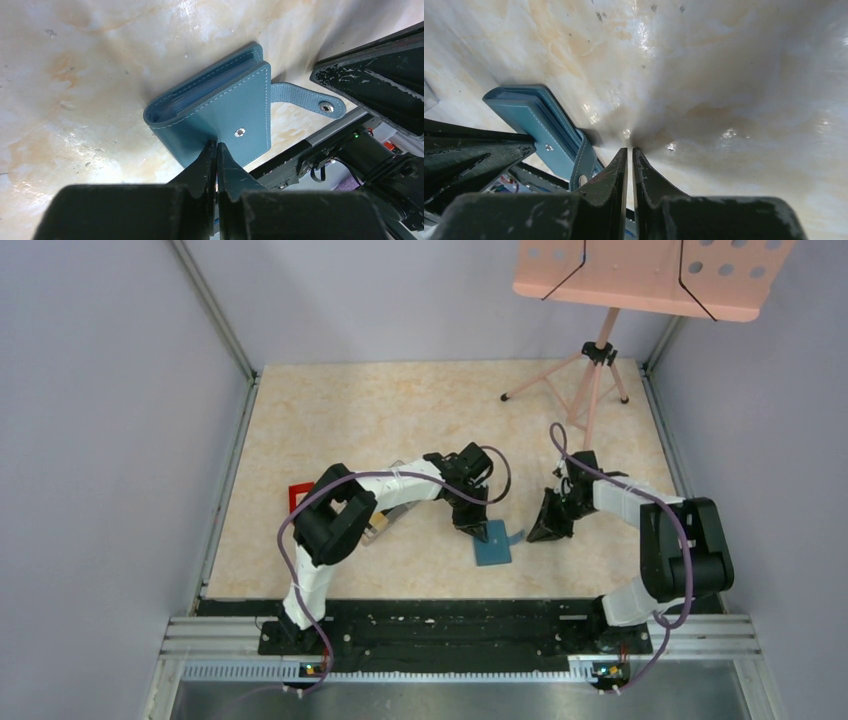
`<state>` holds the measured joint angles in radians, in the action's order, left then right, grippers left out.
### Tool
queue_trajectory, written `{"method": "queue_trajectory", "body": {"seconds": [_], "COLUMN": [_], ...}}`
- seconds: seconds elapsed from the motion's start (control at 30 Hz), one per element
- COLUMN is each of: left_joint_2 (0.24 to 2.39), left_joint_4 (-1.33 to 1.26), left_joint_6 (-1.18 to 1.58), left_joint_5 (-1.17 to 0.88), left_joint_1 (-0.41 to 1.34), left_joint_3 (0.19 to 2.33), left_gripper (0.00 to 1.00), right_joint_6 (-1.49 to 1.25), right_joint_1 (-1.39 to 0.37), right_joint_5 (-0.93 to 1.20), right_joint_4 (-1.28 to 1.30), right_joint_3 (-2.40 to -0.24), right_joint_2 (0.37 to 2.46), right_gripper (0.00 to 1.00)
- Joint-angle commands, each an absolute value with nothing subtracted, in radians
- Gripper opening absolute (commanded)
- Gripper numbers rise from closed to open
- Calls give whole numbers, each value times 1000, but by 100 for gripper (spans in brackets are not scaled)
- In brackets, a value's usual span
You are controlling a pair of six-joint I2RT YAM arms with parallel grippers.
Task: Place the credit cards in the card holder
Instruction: Close the card holder at the center of the board.
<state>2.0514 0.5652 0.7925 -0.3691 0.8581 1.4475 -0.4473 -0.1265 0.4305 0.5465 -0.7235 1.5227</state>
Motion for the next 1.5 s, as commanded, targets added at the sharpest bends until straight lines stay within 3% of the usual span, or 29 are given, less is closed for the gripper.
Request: {"method": "queue_trajectory", "body": {"seconds": [0.0,0.8,1.13,1.47], "left_joint_2": [2060,1967,1904,1955], "left_joint_4": [593,221,183,252], "left_joint_6": [769,919,927,905], "left_joint_5": [-342,-546,-550,-532], "left_joint_1": [865,807,799,801], "left_joint_3": [1477,1269,1265,1290], "left_gripper": [6,22,36,34], "right_joint_6": [-442,-481,-466,-463], "right_joint_1": [-148,-252,-256,-257], "right_joint_5": [491,628,643,655], "right_joint_4": [519,444,433,427], "right_joint_3": [-716,-774,-766,-764], "right_joint_2": [1552,1512,1535,1545], "right_gripper": [7,3,2,2]}}
